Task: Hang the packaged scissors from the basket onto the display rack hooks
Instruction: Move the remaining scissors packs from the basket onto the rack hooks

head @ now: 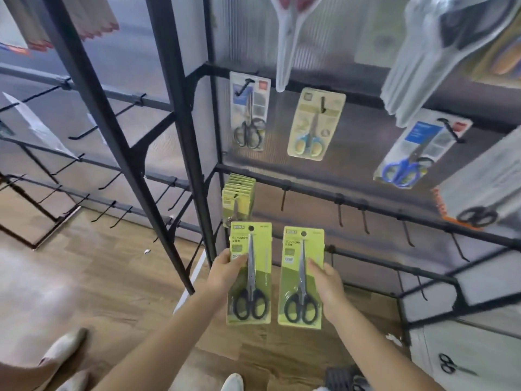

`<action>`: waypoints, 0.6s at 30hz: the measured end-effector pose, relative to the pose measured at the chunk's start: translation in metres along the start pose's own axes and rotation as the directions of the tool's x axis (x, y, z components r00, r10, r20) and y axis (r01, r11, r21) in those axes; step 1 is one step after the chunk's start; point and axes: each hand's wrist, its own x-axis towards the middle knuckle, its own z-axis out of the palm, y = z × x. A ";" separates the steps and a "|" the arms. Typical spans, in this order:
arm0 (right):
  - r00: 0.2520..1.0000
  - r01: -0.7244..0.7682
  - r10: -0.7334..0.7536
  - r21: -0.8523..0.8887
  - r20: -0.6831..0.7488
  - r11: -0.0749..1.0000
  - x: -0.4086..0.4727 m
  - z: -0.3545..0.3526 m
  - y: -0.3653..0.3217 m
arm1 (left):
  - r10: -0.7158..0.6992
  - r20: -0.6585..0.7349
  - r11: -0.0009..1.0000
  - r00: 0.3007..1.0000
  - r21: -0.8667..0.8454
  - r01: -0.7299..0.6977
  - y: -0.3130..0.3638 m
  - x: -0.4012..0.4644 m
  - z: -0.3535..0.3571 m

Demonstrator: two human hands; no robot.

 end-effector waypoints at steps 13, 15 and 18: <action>0.990 0.084 -0.072 -0.097 0.118 0.992 0.104 0.033 -0.023 | -0.031 -0.115 1.000 0.993 -0.006 0.030 0.012 0.058 0.019; 0.988 0.093 -0.073 -0.145 0.137 0.985 0.122 0.036 -0.021 | -0.064 -0.151 0.998 0.986 -0.025 0.061 0.008 0.061 0.021; 0.983 0.104 -0.078 -0.151 0.169 0.983 0.142 0.042 -0.017 | -0.107 -0.187 0.993 0.977 -0.059 0.098 0.004 0.063 0.025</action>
